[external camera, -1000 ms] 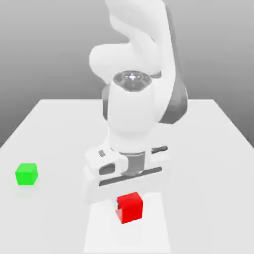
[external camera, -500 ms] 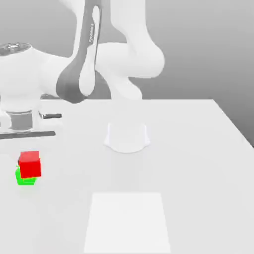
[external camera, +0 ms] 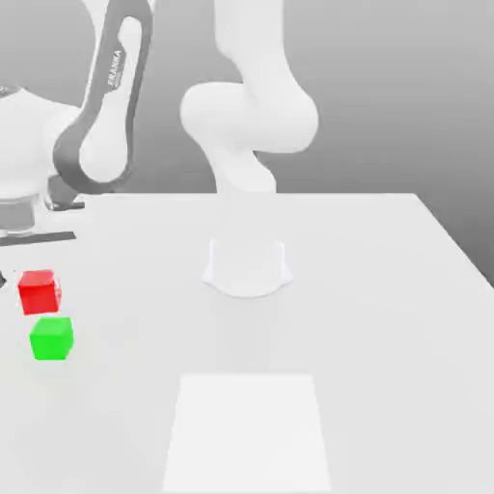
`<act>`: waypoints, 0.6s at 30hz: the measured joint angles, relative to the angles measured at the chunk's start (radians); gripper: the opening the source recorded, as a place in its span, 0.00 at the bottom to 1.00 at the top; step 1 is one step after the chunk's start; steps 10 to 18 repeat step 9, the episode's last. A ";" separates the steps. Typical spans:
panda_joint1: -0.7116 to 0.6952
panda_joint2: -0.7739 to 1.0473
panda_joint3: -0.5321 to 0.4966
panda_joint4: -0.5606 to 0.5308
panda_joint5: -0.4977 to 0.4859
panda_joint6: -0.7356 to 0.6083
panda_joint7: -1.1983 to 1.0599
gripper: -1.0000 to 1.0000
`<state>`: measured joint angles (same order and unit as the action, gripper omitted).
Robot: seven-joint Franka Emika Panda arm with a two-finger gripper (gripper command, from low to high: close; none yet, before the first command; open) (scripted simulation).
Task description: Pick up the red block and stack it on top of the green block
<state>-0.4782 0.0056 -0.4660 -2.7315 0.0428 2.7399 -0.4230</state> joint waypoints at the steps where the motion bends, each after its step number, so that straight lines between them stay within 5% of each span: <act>1: 0.002 0.016 0.003 0.001 0.020 0.013 -0.014 0.00; 7: -0.011 0.121 0.039 -0.001 0.153 0.102 -0.109 0.00; 8: -0.019 0.137 0.051 -0.002 0.173 0.117 -0.123 1.00; 18: -0.019 0.137 0.051 -0.002 0.173 0.117 -0.123 1.00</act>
